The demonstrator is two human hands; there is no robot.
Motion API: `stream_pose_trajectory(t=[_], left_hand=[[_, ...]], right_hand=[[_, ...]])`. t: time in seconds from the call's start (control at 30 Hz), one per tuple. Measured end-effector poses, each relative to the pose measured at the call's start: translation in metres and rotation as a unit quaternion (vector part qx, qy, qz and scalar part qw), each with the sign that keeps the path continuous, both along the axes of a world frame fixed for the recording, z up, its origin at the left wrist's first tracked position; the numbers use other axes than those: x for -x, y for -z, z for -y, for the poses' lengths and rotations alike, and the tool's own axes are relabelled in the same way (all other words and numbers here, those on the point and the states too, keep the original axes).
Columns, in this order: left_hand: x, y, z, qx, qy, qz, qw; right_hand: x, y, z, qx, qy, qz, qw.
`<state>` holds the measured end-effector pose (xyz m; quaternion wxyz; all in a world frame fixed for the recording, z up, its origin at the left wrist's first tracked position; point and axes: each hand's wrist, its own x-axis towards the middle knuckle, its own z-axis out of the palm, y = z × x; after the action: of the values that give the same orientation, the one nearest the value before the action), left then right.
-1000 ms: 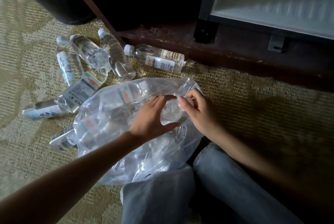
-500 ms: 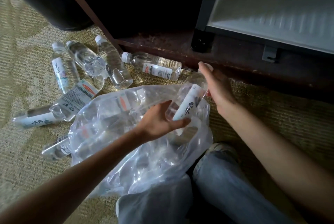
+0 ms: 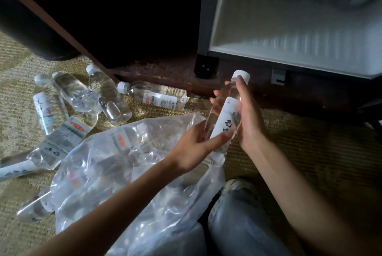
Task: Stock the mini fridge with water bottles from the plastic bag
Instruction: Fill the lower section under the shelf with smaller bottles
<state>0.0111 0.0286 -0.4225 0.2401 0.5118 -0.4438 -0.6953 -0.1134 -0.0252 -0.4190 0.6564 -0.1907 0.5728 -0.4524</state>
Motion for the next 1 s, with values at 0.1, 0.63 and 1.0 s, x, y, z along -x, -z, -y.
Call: stream_pose_trajectory(t=[0.1,0.63,1.0], left_hand=[[0.011,-0.002,0.008,0.007,-0.024,-0.02,0.999],[0.075,-0.036,0.095,0.158,-0.064,-0.037,0.985],[0.067,-0.047,0.152,0.312,-0.022,0.09,0.945]], right_hand=[[0.012,-0.008,0.008,0.007,0.004,-0.003,1.0],[0.065,-0.052,0.058,0.128,-0.031,-0.019,0.991],[0.075,-0.085,0.108,0.28,-0.073,-0.087,0.953]])
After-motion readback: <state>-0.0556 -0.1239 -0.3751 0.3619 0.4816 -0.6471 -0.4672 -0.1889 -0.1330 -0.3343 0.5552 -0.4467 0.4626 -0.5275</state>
